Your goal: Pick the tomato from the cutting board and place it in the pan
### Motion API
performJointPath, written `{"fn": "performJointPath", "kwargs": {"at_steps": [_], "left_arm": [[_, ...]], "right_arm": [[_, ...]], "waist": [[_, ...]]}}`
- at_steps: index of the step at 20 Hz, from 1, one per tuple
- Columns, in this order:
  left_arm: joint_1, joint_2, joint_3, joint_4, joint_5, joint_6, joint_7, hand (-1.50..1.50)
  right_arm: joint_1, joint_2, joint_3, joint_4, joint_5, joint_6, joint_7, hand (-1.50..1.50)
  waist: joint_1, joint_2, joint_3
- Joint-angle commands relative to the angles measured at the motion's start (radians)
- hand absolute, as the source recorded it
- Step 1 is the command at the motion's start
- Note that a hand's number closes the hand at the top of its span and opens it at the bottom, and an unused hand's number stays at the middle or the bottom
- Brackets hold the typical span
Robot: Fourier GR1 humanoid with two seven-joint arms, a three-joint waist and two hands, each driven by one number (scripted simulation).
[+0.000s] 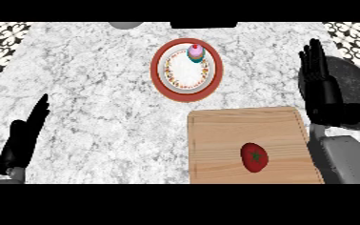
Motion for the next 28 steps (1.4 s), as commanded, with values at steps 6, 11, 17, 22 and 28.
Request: {"fn": "performJointPath", "kwargs": {"at_steps": [6, 11, 17, 22, 28], "left_arm": [[-0.173, -0.149, -0.006, -0.140, 0.122, -0.004, 0.006, 0.00], [-0.156, -0.192, 0.004, -0.201, 0.179, 0.014, 0.091, 0.00], [-0.192, -0.188, -0.002, -0.251, 0.191, 0.011, 0.177, 0.00], [-0.175, -0.201, -0.001, -0.221, 0.162, 0.013, 0.131, 0.00], [-0.193, -0.199, -0.002, -0.246, 0.158, 0.018, 0.171, 0.00]], "right_arm": [[-0.140, 0.015, 0.213, -0.117, -0.231, 0.555, 0.006, 1.50], [0.101, -0.341, 0.096, -0.084, -0.015, 0.698, -0.363, 1.50], [0.110, -0.509, -0.007, 0.110, 0.146, 0.758, -0.642, -1.50], [0.017, -0.535, 0.044, 0.076, 0.256, 0.721, -0.646, -1.50], [-0.050, -0.586, 0.155, -0.101, 0.408, 0.670, -0.461, -1.50]], "waist": [[0.073, -0.011, -0.009], [-0.004, -0.008, -0.007], [0.020, -0.002, -0.009], [0.029, -0.001, -0.011], [0.029, -0.003, -0.012]]}}
